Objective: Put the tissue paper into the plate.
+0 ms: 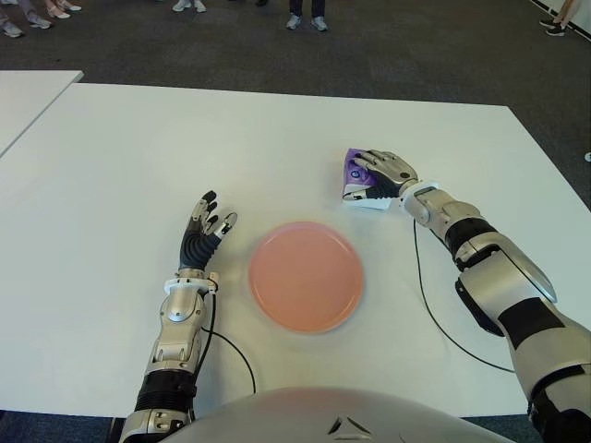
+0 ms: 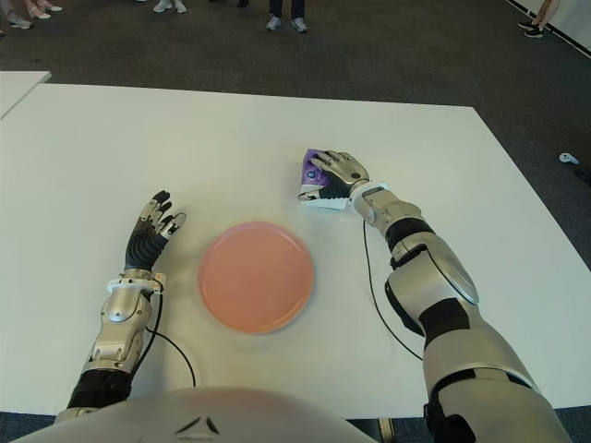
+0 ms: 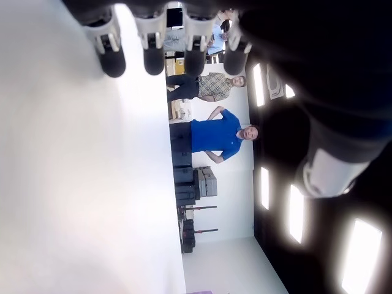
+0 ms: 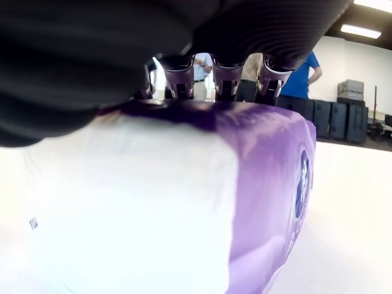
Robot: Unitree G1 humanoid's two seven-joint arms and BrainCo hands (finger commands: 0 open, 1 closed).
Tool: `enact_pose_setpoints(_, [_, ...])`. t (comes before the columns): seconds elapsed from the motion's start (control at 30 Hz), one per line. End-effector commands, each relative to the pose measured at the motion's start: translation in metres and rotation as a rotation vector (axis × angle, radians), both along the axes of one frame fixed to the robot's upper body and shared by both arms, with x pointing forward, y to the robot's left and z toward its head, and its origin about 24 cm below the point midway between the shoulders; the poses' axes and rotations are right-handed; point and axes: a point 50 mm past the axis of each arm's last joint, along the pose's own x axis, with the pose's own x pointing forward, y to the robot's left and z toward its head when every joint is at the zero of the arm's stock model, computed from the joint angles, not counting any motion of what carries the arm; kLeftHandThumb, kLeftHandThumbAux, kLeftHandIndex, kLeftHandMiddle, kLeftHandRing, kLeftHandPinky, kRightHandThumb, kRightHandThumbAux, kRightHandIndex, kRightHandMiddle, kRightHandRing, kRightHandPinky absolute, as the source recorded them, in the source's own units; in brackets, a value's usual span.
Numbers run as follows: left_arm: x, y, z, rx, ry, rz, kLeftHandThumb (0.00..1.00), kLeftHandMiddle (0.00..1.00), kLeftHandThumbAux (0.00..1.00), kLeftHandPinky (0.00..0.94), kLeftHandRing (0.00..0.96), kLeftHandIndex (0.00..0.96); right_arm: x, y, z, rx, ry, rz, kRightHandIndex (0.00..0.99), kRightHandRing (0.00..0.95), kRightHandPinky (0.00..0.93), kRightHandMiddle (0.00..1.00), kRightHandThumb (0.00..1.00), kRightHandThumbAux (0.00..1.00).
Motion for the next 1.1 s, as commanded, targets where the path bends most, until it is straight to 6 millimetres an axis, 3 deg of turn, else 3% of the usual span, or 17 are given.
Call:
enact_pose_setpoints(0.03, [-0.004,-0.002,-0.003,-0.003,0.024,0.017,0.000,0.000,0.564,0.000,0.000,0.000,-0.018,-0.005,-0.027,-0.025,0.102,0.036,0.000,0.000,0.000,0.000,0.359,0.184])
enact_pose_setpoints(0.57, [-0.004,0.000,-0.003,0.011,0.020,0.008,0.000,0.000,0.551,0.000,0.000,0.000,-0.049,-0.024,-0.046,0.018,0.142,0.118,0.000,0.000,0.000,0.000,0.335,0.170])
enact_pose_setpoints(1.1, [-0.003,0.001,-0.004,0.010,0.016,-0.001,0.000,0.000,0.550,0.000,0.000,0.000,-0.055,-0.029,-0.049,0.014,0.157,0.126,0.000,0.000,0.000,0.000,0.293,0.174])
